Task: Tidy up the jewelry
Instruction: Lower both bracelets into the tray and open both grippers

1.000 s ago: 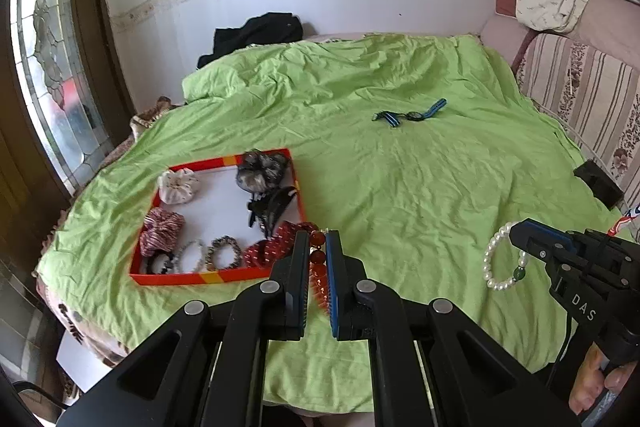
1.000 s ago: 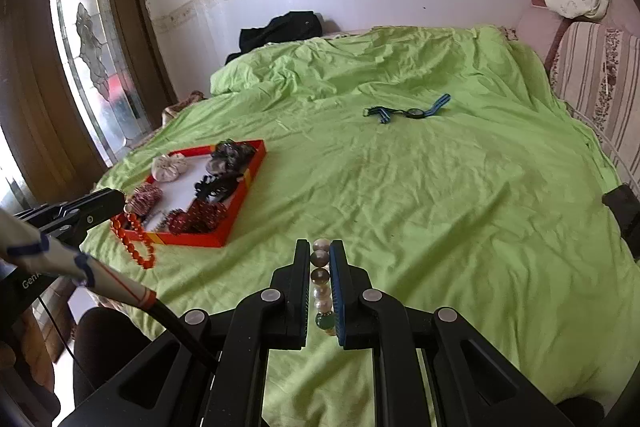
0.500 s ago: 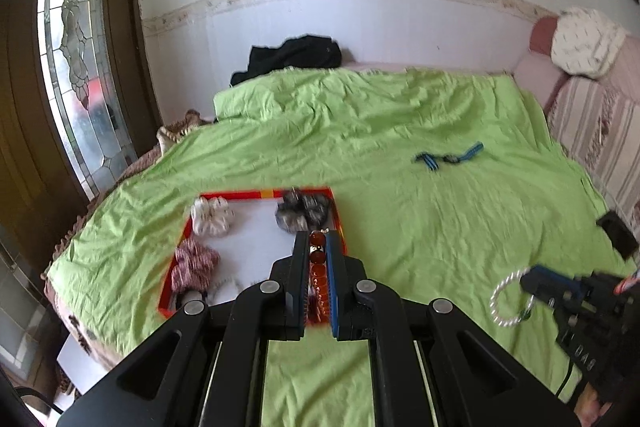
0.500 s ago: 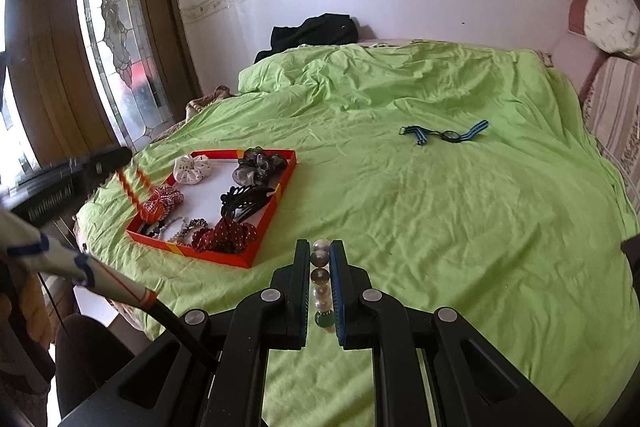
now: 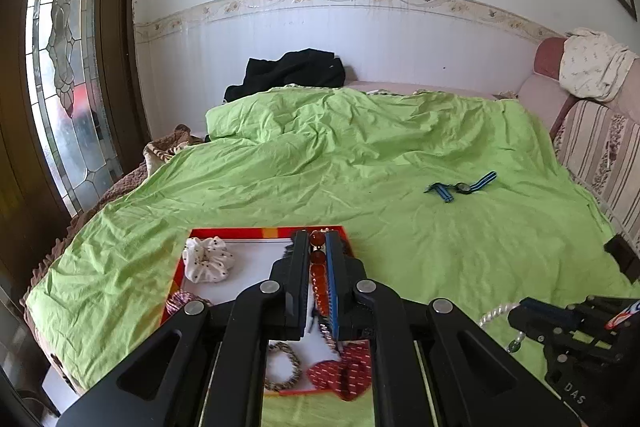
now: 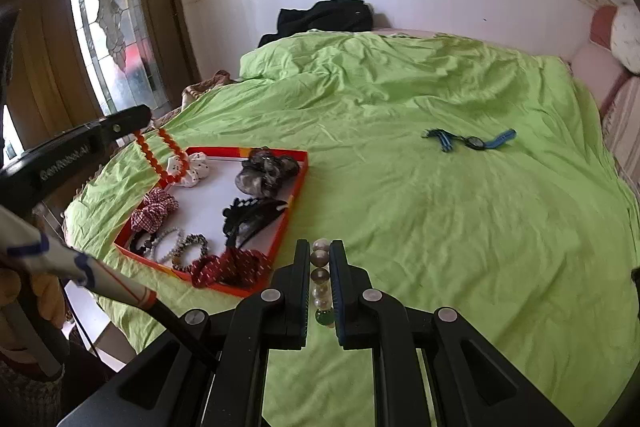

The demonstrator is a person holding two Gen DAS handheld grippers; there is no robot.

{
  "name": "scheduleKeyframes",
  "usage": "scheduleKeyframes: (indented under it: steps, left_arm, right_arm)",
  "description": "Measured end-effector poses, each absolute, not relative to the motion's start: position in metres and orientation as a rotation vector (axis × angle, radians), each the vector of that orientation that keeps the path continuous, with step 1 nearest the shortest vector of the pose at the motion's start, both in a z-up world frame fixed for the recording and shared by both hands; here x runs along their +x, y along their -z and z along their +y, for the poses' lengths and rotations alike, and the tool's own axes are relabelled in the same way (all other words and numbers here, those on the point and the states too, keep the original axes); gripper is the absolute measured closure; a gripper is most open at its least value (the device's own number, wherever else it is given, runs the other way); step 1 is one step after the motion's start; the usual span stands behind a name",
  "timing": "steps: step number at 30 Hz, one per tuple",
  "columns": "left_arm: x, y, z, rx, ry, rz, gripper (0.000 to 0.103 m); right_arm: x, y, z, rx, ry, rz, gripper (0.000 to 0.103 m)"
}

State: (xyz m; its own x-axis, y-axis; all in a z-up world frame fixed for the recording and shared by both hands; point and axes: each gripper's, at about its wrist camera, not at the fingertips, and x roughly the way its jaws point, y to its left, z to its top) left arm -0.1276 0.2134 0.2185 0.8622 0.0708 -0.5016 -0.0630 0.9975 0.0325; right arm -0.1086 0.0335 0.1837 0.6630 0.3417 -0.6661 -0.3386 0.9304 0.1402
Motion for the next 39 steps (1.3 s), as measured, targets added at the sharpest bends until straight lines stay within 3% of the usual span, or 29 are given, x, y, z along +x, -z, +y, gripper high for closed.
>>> scheduleKeyframes:
  steps: [39]
  left_arm:
    - [-0.074,-0.163,0.345,-0.212,-0.190,0.663,0.095]
  right_arm:
    - [-0.041,-0.191,0.160,-0.095,-0.517,0.783,0.092]
